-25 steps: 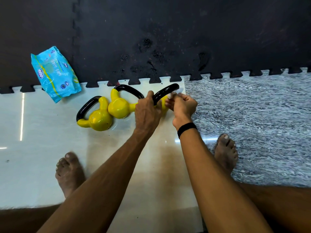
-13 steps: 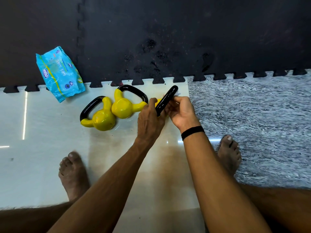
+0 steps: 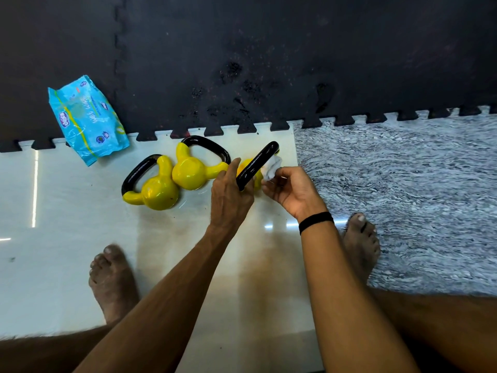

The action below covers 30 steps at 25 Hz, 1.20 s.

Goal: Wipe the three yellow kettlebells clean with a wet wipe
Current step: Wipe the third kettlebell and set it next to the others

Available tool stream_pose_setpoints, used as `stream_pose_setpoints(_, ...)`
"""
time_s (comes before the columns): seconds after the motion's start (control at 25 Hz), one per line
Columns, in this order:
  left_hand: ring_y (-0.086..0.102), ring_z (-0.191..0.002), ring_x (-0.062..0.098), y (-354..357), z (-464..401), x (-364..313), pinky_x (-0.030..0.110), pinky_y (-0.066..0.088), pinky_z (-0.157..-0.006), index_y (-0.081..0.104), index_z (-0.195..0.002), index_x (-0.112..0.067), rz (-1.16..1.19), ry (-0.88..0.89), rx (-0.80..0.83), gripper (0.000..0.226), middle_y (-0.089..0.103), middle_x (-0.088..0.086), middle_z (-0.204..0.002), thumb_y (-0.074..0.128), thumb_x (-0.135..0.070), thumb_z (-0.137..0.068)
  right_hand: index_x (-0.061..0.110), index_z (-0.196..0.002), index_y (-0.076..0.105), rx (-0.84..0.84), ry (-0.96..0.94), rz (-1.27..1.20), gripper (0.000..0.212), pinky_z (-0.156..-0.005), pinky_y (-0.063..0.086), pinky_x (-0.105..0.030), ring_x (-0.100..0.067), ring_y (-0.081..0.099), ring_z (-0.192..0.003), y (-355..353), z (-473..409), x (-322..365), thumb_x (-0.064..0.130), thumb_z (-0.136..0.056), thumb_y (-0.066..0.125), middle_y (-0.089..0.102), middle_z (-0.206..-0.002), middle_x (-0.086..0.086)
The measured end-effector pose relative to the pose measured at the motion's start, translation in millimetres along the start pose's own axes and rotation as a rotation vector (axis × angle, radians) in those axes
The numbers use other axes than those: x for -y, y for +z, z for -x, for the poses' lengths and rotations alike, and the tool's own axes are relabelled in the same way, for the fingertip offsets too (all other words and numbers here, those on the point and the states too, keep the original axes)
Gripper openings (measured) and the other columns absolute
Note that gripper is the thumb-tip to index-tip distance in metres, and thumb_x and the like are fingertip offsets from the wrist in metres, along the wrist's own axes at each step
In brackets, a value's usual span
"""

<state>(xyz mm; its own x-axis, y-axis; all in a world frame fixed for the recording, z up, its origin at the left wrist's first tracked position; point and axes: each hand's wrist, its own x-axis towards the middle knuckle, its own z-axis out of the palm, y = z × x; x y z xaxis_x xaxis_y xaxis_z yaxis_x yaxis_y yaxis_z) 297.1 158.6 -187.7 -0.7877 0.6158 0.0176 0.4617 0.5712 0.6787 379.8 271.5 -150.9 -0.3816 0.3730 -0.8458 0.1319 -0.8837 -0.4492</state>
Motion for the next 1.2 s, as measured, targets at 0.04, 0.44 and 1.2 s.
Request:
stream_pose_setpoints(0.04,0.064,-0.089,0.032,0,1,1,0.027,0.042,-0.074,0.057,-0.126,-0.003,0.008,0.008,-0.007,0.051,0.068,0.018,-0.1,0.071,-0.022,-0.082,-0.001,-0.086,0.061,-0.001,0.007,-0.064,0.017,-0.056,0.057,-0.029,-0.022,0.062,-0.062,3,0,-1,-0.003,-0.084,0.044,0.062,-0.072,-0.014)
stream_pose_setpoints(0.44,0.063,-0.086,0.029,-5,9,4,0.011,0.035,-0.077,0.06,-0.119,0.001,0.102,0.036,-0.016,0.045,0.068,0.019,-0.098,0.072,-0.017,-0.079,-0.001,-0.097,0.06,0.176,-0.096,-0.304,0.033,-0.083,0.055,-0.041,-0.033,0.064,-0.093,15,5,-8,-0.012,-0.086,0.031,0.063,-0.102,-0.022)
stream_pose_setpoints(1.2,0.059,-0.073,0.021,-12,6,25,0.016,0.041,-0.064,0.066,-0.089,-0.004,0.126,0.13,0.068,0.014,0.065,0.01,-0.078,0.069,-0.005,-0.075,-0.004,-0.1,0.069,0.094,-0.298,0.407,0.038,-0.089,0.054,-0.043,-0.029,0.064,-0.087,36,12,-36,-0.021,-0.072,0.05,0.068,-0.093,-0.019)
